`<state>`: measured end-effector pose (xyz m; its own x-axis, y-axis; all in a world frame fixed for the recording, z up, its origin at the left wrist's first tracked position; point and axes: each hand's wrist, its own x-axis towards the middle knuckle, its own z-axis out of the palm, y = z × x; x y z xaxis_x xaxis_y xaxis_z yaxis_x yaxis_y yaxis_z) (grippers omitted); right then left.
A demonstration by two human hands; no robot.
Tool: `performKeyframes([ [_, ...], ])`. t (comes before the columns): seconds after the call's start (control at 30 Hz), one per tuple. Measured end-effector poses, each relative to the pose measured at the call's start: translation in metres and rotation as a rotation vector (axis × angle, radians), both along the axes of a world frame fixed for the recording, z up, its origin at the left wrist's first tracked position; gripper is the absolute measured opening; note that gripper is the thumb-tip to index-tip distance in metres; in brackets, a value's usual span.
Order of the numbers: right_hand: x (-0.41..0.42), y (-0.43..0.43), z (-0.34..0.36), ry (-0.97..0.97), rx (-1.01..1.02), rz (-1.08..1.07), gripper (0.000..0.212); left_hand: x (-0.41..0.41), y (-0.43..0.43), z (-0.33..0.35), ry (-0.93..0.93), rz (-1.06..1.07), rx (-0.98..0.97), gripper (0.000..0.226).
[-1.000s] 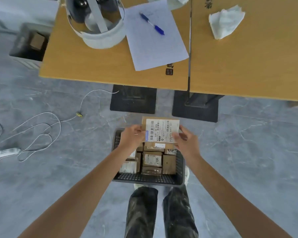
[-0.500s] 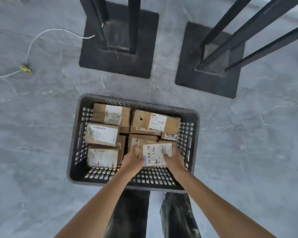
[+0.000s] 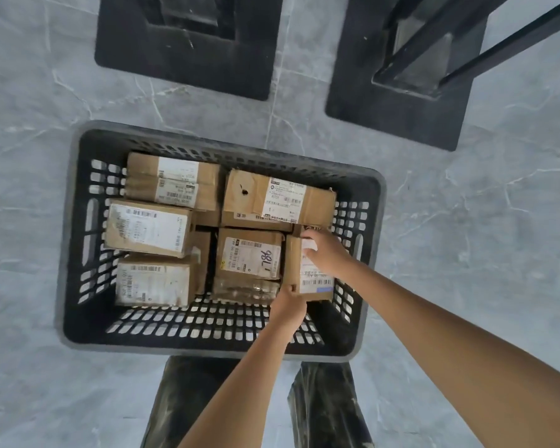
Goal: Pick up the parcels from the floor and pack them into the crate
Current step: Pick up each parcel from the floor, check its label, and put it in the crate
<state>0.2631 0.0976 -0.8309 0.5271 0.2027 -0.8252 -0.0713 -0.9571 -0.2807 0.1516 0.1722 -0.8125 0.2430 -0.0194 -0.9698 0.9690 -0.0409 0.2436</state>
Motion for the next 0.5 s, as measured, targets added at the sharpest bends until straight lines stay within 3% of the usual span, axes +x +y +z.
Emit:
performKeyframes([
  [0.17, -0.017, 0.005, -0.011, 0.000, -0.093, 0.189, 0.046, -0.014, -0.012, -0.021, 0.003, -0.133, 0.136, 0.034],
  [0.3, -0.020, 0.001, -0.015, -0.125, -0.261, 0.288, 0.040, -0.011, -0.014, -0.015, -0.077, -0.076, 0.105, 0.040],
  [0.5, -0.008, -0.016, -0.021, -0.164, -0.162, 0.348, 0.026, 0.006, -0.008, -0.017, -0.205, -0.232, 0.083, 0.055],
])
